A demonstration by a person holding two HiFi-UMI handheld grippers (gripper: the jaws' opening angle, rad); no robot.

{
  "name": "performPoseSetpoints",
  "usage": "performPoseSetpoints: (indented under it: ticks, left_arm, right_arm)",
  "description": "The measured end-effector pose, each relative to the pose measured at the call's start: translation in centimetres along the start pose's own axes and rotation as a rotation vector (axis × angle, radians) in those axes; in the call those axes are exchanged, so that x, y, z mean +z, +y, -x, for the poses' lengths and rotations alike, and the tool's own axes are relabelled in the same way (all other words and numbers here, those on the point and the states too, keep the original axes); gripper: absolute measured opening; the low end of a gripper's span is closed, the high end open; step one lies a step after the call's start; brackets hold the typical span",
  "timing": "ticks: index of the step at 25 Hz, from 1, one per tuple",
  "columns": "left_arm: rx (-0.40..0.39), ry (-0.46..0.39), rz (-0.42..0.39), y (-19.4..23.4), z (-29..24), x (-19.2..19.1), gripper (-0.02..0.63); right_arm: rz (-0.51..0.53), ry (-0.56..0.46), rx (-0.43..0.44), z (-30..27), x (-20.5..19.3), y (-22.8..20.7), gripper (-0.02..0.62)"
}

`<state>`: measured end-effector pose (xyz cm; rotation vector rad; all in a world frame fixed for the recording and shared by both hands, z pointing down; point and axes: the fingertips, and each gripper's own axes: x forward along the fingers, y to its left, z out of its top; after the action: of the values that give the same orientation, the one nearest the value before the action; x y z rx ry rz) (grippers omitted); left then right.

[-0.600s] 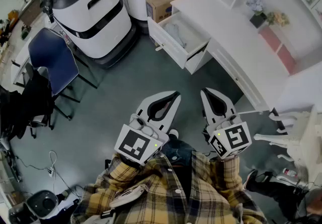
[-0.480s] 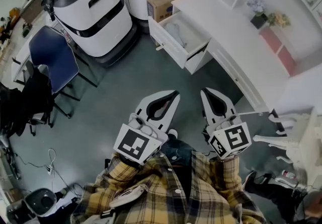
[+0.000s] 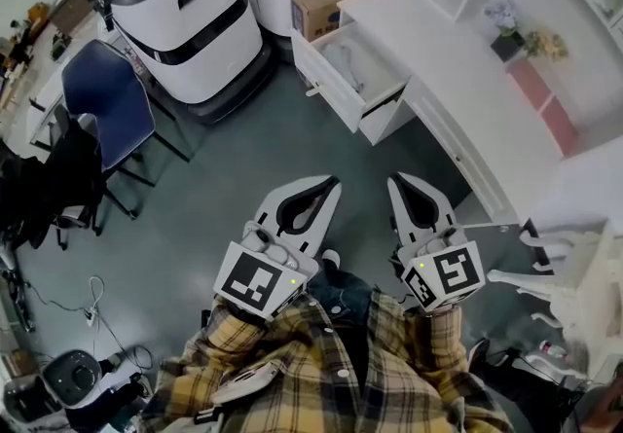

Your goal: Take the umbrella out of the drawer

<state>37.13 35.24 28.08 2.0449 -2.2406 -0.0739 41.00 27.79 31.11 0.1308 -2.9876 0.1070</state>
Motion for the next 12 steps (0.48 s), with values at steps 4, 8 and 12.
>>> performPoseSetpoints:
  ticks: [4, 8, 12]
  left_arm:
    - [0.016, 0.000, 0.011, 0.7, 0.0, 0.0, 0.018]
    - [0.022, -0.002, 0.014, 1.7, -0.3, 0.0, 0.018]
    - [0.018, -0.005, 0.010, 3.9, -1.2, 0.1, 0.018]
  right_arm:
    - [0.002, 0.006, 0.020, -0.6, -0.1, 0.4, 0.017]
    - [0.012, 0.021, 0.034, -1.8, -0.5, 0.5, 0.017]
    - [0.007, 0.033, 0.036, -4.1, -0.6, -0.1, 0.018]
